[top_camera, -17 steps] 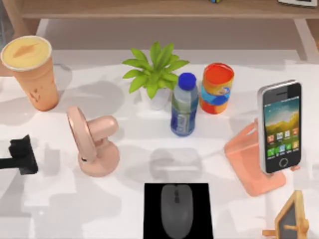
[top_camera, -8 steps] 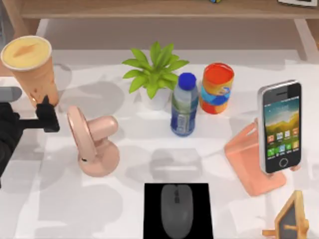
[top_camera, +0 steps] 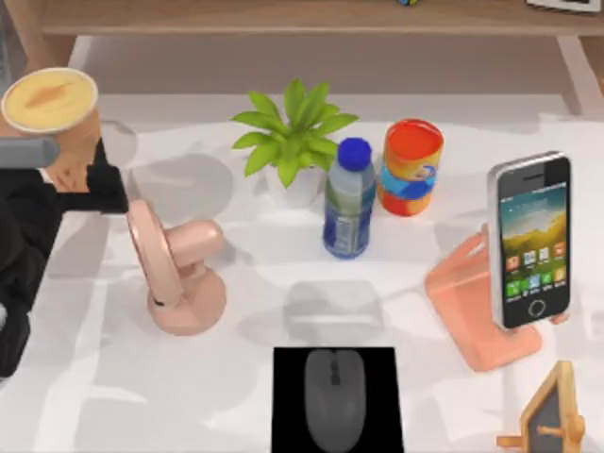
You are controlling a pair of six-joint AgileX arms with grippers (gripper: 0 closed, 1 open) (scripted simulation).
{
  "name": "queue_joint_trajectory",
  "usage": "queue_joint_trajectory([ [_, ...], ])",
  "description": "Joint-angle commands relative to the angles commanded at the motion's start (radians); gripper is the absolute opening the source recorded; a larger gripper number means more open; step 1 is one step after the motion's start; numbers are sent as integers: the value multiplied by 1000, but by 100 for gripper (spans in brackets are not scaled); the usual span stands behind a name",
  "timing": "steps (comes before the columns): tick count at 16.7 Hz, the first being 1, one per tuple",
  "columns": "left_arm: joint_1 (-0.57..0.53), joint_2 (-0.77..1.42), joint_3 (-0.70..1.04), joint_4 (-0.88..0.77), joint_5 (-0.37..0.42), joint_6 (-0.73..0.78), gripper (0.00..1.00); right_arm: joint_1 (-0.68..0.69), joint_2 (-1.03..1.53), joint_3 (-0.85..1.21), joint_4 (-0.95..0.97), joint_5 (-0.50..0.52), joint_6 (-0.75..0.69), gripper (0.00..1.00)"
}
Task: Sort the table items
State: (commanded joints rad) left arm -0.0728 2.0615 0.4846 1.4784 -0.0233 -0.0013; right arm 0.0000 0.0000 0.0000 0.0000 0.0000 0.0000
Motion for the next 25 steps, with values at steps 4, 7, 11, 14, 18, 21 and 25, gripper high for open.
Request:
queue_joint_trajectory([
  [4,8,2,13,-11,6,0,100,0,0,0,0,0,0,100],
  [7,13,29,70,-41,13,1,100,0,0,0,0,0,0,100],
  [11,4,57,124,-68,4,0,100,0,0,0,0,0,0,100],
  [14,3,57,126,-68,4,0,100,0,0,0,0,0,0,100],
  [18,3,57,126,-68,4,0,77,0,0,0,0,0,0,100],
  [21,3,57,126,-68,4,0,55,0,0,0,0,0,0,100],
  [25,3,57,126,-68,4,0,25,0,0,0,0,0,0,100],
])
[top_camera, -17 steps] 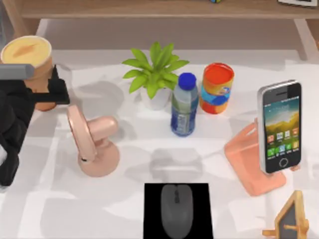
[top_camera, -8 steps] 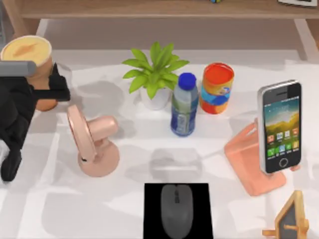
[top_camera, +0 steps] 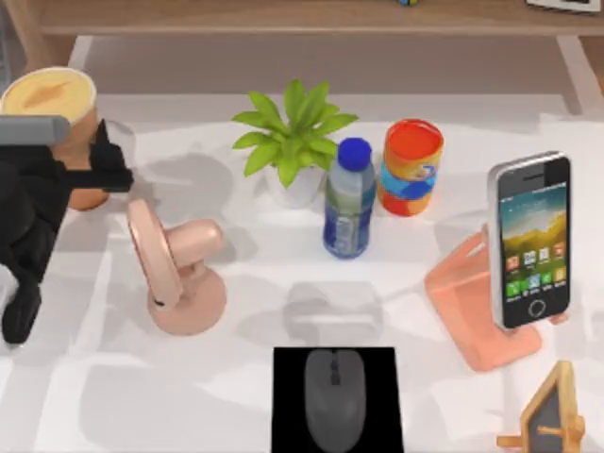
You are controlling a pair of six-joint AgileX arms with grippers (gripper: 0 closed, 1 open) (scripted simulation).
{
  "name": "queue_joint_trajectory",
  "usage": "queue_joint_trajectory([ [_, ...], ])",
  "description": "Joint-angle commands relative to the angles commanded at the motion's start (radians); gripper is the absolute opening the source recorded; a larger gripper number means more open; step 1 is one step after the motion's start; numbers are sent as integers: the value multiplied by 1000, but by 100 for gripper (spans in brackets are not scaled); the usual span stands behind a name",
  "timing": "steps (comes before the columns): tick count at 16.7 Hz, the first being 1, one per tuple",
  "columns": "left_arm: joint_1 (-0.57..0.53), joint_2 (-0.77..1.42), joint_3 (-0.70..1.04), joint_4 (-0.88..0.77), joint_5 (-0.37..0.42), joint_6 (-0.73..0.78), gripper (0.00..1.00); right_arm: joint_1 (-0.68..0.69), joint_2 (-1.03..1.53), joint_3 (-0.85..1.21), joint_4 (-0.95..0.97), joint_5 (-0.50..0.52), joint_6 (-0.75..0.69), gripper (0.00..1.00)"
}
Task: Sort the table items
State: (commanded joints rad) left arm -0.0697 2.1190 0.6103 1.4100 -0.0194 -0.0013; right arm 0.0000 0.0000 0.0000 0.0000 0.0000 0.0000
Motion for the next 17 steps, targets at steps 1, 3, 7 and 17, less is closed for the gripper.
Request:
queue_joint_trajectory([
  [1,0,0,0,0,0,0,17,0,0,0,0,0,0,100],
  [3,0,0,0,0,0,0,2,0,0,0,0,0,0,100],
  [7,0,0,0,0,0,0,0,0,0,0,0,0,0,100],
  [17,1,-31,-3,-27,0,2,0,0,0,0,0,0,0,100],
])
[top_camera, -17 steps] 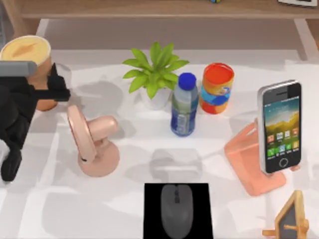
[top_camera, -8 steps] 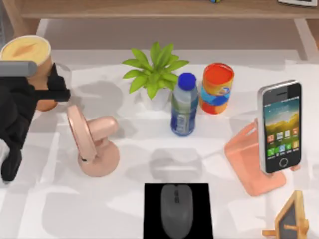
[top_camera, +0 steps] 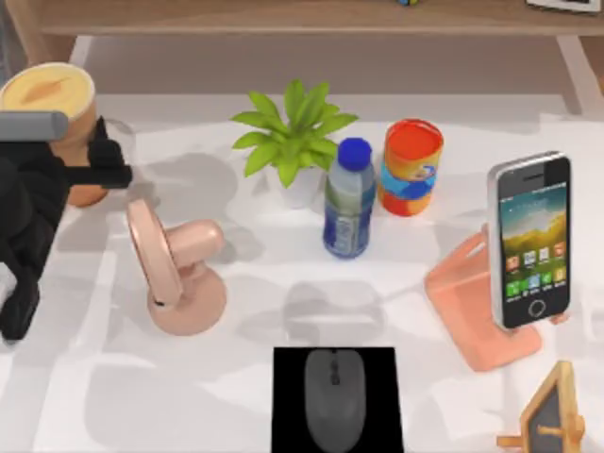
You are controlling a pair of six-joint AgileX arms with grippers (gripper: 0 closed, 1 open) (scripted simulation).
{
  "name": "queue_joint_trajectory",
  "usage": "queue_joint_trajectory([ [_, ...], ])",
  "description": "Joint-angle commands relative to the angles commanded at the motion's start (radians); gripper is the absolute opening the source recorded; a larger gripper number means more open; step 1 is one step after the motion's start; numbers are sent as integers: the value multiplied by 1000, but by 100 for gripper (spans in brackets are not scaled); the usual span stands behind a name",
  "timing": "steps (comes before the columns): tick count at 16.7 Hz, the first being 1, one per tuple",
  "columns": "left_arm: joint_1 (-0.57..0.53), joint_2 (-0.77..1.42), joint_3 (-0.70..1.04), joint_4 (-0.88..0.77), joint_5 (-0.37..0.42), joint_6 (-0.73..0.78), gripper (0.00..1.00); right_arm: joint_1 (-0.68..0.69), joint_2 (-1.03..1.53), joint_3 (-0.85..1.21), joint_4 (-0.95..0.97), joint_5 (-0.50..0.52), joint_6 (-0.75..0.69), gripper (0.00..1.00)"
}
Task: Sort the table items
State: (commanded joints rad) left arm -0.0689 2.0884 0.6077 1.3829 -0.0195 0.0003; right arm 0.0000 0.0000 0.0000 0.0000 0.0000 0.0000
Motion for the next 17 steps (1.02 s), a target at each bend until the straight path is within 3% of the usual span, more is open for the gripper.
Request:
queue_joint_trajectory([
  [8,-7,-24,10,-12,2,2,0,0,0,0,0,0,0,100],
  [17,-228,-201,223,-188,30,-17,0,0,0,0,0,0,0,100],
])
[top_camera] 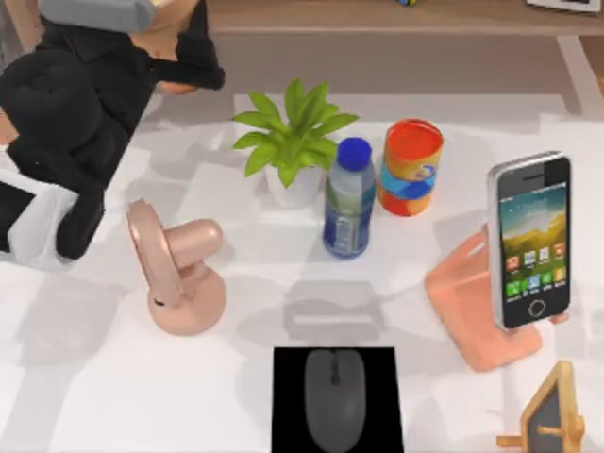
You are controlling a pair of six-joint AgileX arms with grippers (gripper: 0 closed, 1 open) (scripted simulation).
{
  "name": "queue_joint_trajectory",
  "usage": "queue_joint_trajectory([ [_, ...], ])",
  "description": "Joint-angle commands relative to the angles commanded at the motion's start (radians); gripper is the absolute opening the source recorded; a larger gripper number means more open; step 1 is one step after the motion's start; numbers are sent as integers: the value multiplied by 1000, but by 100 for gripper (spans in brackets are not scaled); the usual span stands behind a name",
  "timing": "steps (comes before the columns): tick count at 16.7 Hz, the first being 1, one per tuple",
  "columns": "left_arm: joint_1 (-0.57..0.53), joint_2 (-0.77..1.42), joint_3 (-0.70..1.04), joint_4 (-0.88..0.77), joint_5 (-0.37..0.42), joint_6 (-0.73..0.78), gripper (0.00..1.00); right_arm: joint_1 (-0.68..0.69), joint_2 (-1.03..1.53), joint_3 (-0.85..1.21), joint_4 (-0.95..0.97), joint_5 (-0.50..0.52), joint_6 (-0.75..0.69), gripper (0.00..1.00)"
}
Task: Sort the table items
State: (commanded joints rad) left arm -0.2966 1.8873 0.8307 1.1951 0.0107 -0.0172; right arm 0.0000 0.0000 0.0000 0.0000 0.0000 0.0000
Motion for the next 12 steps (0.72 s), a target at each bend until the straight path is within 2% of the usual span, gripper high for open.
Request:
queue_joint_trajectory([
  [5,-66,-26,195,-226,-54,-8,0,0,0,0,0,0,0,100],
  [12,-44,45,481,-567,-188,-8,0,0,0,0,0,0,0,100],
])
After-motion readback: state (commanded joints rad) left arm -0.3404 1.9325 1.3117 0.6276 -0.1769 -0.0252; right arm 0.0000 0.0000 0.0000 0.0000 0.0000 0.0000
